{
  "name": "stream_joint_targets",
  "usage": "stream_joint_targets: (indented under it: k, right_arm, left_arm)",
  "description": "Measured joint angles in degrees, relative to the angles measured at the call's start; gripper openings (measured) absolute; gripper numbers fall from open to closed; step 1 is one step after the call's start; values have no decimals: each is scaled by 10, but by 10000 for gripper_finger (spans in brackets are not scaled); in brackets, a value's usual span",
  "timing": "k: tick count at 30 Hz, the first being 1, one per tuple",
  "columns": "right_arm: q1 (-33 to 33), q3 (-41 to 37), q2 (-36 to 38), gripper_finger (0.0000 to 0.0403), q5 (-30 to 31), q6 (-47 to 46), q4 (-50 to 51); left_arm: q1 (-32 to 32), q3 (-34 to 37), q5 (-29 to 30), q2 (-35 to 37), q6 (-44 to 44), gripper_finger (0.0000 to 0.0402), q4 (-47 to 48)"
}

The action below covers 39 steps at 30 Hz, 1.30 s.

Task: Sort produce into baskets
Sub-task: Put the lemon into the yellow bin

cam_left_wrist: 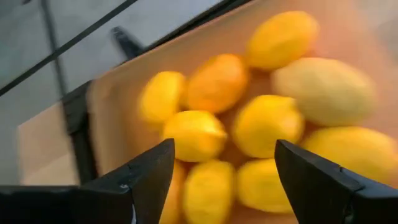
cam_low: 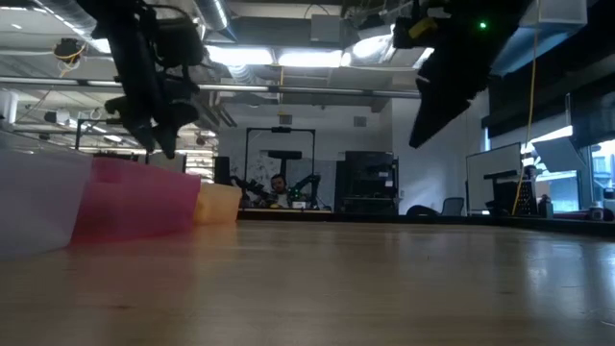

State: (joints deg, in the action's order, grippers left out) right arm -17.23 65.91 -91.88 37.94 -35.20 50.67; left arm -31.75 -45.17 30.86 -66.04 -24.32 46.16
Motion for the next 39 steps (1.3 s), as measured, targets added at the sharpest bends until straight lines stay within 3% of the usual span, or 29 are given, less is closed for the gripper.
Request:
stream_joint_targets:
  k: [7,10,15,23,31,39]
  right_arm:
    - [-3,0,0,303,-14,1,-5]
    - [-11,0,10,303,-61,-5,41]
    - [-45,0,36,303,-198,-34,104]
    - [-167,0,64,303,-372,-214,135]
    - [-296,0,47,303,-451,-425,102]
    - [-336,0,17,303,-504,-598,47]
  left_arm:
    - [86,0,-39,0,1,271,-73]
    - [122,0,-40,0,0,271,-87]
    - [168,0,-40,0,-10,271,-93]
    - [210,0,-39,0,-27,271,-96]
    - [228,0,-38,0,-24,271,-105]
    - [229,0,-36,0,17,271,-131]
